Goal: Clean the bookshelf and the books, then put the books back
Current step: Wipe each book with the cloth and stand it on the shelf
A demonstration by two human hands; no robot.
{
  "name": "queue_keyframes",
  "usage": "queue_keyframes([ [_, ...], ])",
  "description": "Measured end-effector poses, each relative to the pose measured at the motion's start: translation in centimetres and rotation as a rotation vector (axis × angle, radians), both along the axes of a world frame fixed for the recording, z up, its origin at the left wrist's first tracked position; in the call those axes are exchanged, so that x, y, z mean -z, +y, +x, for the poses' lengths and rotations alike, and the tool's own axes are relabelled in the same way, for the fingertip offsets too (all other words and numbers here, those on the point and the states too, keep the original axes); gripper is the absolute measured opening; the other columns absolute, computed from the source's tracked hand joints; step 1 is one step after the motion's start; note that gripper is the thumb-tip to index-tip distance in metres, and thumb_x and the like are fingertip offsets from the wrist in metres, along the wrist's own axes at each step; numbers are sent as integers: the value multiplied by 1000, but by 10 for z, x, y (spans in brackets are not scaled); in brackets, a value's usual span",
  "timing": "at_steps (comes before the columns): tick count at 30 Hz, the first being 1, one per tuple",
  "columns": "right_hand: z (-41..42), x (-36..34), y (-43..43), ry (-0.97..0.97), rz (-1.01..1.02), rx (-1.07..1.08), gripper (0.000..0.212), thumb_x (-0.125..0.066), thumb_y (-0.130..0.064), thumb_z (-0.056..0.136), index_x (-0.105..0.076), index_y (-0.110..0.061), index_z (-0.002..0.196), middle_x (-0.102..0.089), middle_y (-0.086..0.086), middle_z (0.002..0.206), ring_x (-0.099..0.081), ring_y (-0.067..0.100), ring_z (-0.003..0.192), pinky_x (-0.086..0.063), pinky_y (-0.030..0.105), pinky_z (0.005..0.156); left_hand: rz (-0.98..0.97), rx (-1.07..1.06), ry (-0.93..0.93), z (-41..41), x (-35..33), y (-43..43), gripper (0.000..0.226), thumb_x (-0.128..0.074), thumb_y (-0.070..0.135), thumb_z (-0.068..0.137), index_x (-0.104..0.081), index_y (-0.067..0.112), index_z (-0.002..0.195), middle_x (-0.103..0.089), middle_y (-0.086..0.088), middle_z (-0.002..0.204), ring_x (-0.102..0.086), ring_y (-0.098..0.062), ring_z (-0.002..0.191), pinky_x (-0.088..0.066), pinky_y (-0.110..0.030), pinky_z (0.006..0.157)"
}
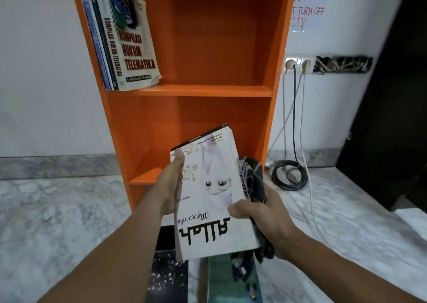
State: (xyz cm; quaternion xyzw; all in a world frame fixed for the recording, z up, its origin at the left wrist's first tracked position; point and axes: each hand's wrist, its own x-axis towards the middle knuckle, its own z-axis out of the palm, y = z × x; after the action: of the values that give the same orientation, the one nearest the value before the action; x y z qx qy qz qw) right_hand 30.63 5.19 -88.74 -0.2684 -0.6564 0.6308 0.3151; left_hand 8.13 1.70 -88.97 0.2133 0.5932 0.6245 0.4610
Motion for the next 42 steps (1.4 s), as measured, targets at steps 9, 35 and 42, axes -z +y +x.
queue_keyframes([
  [9, 1, -65, 51, -111, 346, 603, 13, -58, -20, 96, -65, -30, 100, -69, -10, 79, -65, 12, 73, -55, 35, 70, 70, -143, 322, 17, 12, 13, 61, -53, 67, 87, -51, 23, 44, -51, 3, 51, -47, -14, 48, -37, -29, 61],
  [35, 13, 25, -28, -330, 1669, -280, 33, -63, -28, 86, -63, -30, 119, -65, 1, 123, -63, 30, 104, -57, 42, 75, 165, -570, 420, 25, -65, -8, 43, -51, 54, 95, -60, 13, 87, -59, 0, 82, -53, -21, 77, -41, -32, 67],
  [42, -36, -92, 55, -358, 1245, 610, 57, -62, -15, 81, -55, -30, 136, -58, 0, 134, -56, 31, 112, -49, 43, 87, 160, -355, 508, 31, -48, -11, 42, -48, 53, 97, -60, 15, 83, -58, -2, 85, -51, -20, 84, -40, -33, 69],
])
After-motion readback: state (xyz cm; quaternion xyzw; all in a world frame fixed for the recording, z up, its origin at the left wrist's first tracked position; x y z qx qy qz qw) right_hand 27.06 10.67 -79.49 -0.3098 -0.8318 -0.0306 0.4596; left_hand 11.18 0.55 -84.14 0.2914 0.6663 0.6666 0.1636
